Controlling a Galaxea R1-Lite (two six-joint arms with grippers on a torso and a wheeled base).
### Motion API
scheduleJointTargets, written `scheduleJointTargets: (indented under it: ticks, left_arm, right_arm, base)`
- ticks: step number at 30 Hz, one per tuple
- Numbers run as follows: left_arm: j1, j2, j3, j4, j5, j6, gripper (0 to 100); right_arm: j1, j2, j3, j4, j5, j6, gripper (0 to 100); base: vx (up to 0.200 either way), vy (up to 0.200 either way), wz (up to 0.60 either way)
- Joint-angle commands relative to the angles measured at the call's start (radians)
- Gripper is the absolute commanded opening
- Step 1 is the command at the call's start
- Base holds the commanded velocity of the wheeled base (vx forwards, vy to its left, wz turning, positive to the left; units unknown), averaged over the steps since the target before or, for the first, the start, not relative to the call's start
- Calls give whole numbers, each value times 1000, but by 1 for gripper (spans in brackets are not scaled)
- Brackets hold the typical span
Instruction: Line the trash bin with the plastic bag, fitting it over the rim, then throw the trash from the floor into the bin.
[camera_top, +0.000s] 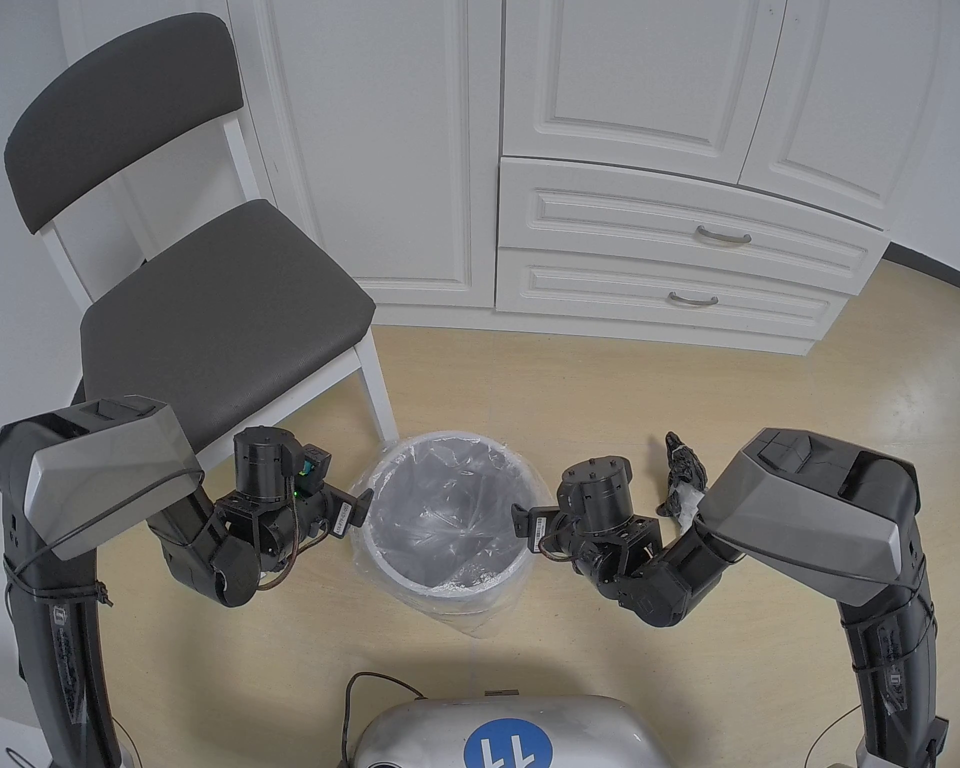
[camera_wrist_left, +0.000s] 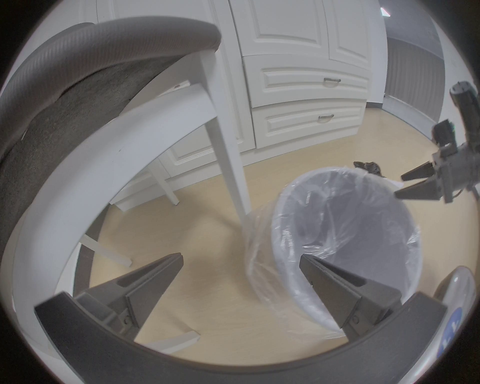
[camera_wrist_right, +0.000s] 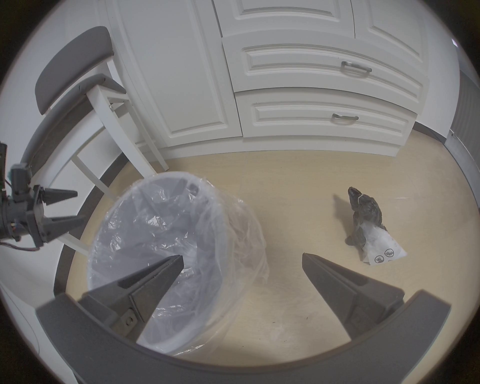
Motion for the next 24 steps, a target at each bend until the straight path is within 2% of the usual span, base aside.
scheduleJointTargets:
  ticks: [1, 16, 24]
  left_arm:
    - [36, 35, -25, -3, 24, 31, 100]
    - [42, 162, -112, -3, 24, 28, 100]
    - [4, 210, -131, -3, 26, -18, 100]
  right_arm:
    - [-10, -29, 3, 0, 1, -2, 100]
    - [-41, -52, -3, 1, 1, -5, 100]
    - [-75, -58, -3, 0, 10, -31, 100]
  base:
    - [0, 0, 0]
    - [0, 0, 0]
    - [0, 0, 0]
